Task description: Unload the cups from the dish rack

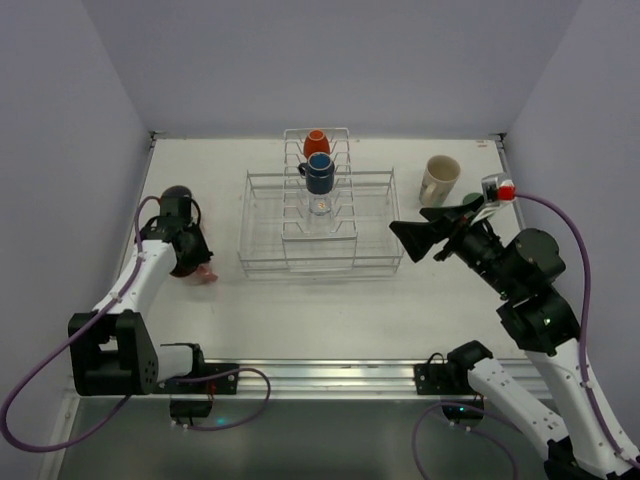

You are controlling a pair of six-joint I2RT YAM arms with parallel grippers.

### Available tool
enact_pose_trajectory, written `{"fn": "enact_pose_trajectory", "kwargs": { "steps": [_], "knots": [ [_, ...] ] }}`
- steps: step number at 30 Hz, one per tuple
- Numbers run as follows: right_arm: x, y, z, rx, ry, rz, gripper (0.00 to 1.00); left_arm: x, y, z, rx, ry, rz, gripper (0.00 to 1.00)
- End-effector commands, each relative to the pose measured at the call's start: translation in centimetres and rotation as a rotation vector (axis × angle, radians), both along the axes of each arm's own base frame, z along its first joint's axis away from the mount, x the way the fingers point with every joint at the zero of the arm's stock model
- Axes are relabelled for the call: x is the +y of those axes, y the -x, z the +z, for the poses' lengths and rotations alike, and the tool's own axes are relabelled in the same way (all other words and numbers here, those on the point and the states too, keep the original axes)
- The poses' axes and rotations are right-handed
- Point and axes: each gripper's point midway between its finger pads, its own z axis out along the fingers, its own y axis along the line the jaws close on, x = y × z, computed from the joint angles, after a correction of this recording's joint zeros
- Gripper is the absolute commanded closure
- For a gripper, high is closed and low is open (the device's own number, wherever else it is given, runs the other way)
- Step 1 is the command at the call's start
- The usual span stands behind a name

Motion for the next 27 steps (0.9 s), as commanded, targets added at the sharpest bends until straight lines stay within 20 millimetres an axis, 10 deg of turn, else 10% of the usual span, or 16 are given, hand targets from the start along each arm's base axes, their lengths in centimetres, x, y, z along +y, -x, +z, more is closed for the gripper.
{"fn": "enact_pose_trajectory", "kwargs": {
  "steps": [1,10,15,20,27],
  "knots": [
    [-0.1,-0.6,-0.7,0.009,0.023,-0.019,0.01,0.4,-1.9,1.8,-0.096,-0.025,-0.039,0.83],
    [0.2,-1.2,-1.3,0.036,0.044,-0.014,0.01,0.6,-2.5,3.4,-0.166,-0.038,-0.038,0.30],
    [1.3,-2.1,-2.0,0.080,0.057,0.009,0.06,-0.3,-3.8,10.5,-0.409,-0.006,-0.053,0.00],
    [4.5,-2.9,-2.5,0.109,0.112,0.060,0.13,-2.2,-4.1,18.1,-0.661,0.054,-0.131,0.00],
    [8.8,-3.9,-2.1,0.050,0.223,0.131,0.33,-11.2,-0.4,25.7,-1.031,0.341,-0.536,0.00]
  ]
}}
